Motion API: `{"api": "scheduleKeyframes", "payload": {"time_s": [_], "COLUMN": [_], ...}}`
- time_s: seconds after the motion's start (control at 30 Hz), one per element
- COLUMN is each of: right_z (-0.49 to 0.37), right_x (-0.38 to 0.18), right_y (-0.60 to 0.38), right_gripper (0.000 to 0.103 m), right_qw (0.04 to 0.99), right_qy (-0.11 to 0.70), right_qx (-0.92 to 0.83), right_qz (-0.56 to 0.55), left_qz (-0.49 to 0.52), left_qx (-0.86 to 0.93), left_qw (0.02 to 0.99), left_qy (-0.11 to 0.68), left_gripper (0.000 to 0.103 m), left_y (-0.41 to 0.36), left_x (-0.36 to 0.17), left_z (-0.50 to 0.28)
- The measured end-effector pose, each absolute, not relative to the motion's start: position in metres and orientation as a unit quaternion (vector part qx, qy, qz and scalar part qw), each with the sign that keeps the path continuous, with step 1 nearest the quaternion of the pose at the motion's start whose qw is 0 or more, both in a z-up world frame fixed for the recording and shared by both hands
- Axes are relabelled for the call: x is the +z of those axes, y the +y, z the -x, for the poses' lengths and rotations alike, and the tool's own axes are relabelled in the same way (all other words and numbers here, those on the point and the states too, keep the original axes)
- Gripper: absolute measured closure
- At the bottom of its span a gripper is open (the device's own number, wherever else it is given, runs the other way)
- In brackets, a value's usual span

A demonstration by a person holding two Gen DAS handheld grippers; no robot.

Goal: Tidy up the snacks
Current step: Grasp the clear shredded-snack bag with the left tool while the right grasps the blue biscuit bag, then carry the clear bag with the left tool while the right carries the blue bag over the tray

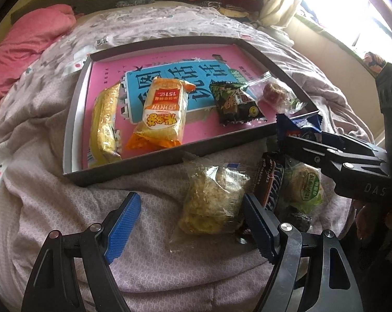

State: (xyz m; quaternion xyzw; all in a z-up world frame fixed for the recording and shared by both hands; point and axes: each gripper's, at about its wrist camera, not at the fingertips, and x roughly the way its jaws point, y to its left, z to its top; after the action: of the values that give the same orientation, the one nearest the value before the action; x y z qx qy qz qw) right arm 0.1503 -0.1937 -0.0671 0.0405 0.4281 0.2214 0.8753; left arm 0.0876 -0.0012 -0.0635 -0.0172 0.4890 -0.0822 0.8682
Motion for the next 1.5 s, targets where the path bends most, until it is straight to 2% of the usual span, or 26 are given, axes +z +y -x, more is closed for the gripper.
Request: {"api": "scheduleKeyframes", "payload": {"time_s": [0.13,0.47,0.77,0.9,1.03,1.1,1.13,1.17,1.5], "right_z": [-0.152,-0.149,-0.145,-0.145,-0.146,-0.144,-0.143,-0.143,-0.141], "right_x": [-0.070,-0.072,-0.060,-0.054,-0.052,-0.050,-0.049,-0.048,-0.053], "right_y": [-0.192,-0.181,-0.185,-0.190,-0.192,-0.192,-0.191,-0.190,-0.179], "right_gripper": [0.028,0.050,0.060,0.061,0.066,0.070,0.078,0.079,0.079], "right_qw": [0.875,0.877,0.881,0.882,0.879,0.878,0.876,0.875,0.864], "right_qy": [0.428,0.421,0.399,0.390,0.388,0.384,0.383,0.381,0.386], "right_qx": [0.222,0.233,0.253,0.262,0.275,0.284,0.291,0.298,0.323], "right_qz": [-0.038,-0.009,-0.013,-0.027,-0.037,-0.039,-0.040,-0.038,-0.020], "left_qz": [0.009,0.008,0.011,0.028,0.049,0.057,0.060,0.065,0.085], "left_qx": [-0.080,-0.076,-0.081,-0.087,-0.100,-0.102,-0.104,-0.105,-0.107], "left_qw": [0.867,0.865,0.863,0.862,0.861,0.861,0.861,0.861,0.860], "left_qy": [0.492,0.496,0.499,0.498,0.496,0.495,0.495,0.494,0.492], "left_gripper": [0.022,0.022,0.024,0.035,0.057,0.058,0.058,0.059,0.060], "left_y": [-0.004,-0.006,-0.007,-0.002,0.002,0.003,0.004,0.005,0.012], "left_x": [-0.068,-0.072,-0.077,-0.077,-0.076,-0.075,-0.075,-0.075,-0.073], "left_z": [-0.089,-0.091,-0.090,-0.091,-0.091,-0.092,-0.092,-0.091,-0.089]}}
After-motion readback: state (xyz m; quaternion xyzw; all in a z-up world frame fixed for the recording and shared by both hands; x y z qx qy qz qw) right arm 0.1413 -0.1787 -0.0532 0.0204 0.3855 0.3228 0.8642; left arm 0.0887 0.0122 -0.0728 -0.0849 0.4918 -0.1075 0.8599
